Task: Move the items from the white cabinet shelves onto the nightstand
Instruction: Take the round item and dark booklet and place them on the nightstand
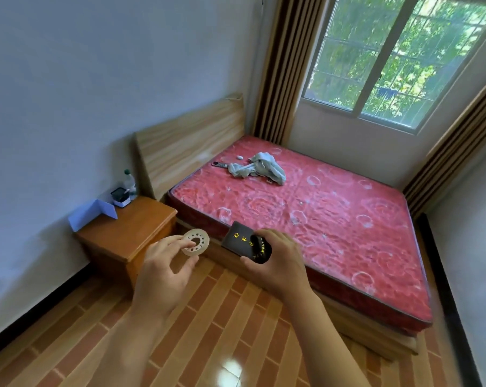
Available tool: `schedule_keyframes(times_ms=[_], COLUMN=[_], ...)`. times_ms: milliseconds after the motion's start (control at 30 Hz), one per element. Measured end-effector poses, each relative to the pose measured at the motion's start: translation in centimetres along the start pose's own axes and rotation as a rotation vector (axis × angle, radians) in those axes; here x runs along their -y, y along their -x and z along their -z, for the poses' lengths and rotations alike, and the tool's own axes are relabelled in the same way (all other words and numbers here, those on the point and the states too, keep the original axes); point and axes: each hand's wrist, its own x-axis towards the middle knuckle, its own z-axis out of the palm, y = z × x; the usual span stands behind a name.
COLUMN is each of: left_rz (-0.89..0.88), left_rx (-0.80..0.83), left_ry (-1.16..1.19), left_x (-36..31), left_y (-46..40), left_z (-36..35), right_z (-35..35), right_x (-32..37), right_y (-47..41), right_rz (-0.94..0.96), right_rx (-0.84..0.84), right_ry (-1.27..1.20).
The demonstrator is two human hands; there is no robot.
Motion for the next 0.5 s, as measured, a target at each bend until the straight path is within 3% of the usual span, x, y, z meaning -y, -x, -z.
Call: schedule_keyframes(times_ms=[500], left_rz=[0.107], left_rx=[-0.076], left_ry=[-0.151], left_x=[0.3], left_y=[-12.7], left_z=[-6.8], right_z=[-2.6], right_x=[-6.6], right_y=[-17.6], right_rz=[0.107], right_rx=[0.085], right_ry=[-0.099])
